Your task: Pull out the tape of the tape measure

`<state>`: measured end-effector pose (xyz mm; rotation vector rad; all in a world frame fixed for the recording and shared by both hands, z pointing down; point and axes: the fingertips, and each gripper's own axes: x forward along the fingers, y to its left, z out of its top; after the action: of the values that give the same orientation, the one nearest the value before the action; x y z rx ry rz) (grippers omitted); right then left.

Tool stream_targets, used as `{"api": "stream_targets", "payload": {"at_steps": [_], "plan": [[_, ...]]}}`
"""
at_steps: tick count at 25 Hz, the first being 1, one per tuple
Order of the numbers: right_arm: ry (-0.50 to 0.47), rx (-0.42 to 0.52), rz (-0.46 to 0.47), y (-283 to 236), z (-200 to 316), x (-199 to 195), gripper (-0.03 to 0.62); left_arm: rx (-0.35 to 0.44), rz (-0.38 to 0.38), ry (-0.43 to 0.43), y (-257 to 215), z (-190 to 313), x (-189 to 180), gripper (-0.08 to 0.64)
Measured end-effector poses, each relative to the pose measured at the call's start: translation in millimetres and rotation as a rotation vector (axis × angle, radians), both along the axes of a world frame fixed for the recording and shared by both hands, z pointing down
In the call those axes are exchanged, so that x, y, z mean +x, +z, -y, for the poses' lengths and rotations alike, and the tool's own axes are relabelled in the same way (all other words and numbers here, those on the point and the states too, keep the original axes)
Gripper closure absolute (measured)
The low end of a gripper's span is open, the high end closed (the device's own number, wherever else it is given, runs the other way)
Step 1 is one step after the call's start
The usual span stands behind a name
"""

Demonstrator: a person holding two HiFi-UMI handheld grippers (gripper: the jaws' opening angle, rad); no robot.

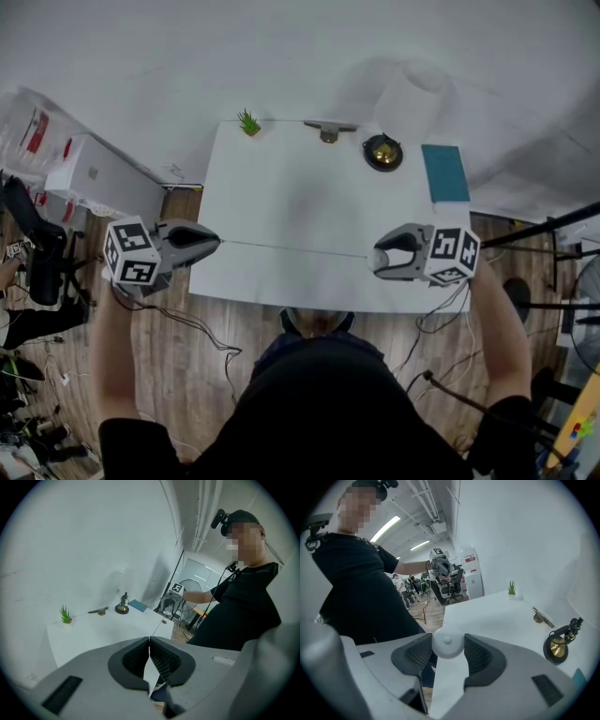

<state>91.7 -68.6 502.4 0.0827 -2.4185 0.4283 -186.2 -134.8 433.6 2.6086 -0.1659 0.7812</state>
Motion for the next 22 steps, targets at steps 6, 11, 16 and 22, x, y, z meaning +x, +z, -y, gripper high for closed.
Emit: {"api": "stream_targets", "payload": {"at_steps": [6, 11, 16, 22], "plan": [[0.007, 0.005, 0.005, -4.1, -3.6, 0.5, 0.371, 0.001, 0.012, -0.001, 1.5, -4.0, -6.8, 0.551], [0.011, 0.005, -0.017, -2.2, -7.2, 6.5, 0.371, 0.006, 0.018, -0.016, 0.8, -3.6, -12.2, 0.551], [0.022, 0.001, -0.027, -0.5, -12.0, 13.6, 0.371, 0.009, 0.024, -0.037, 0.7, -4.2, -22.8, 0.551], [0.026, 0.002, -0.032, 3.0, -17.8, 23.2, 0.371, 0.017, 0.030, -0.066, 1.1, -4.2, -33.7, 0.551]]}}
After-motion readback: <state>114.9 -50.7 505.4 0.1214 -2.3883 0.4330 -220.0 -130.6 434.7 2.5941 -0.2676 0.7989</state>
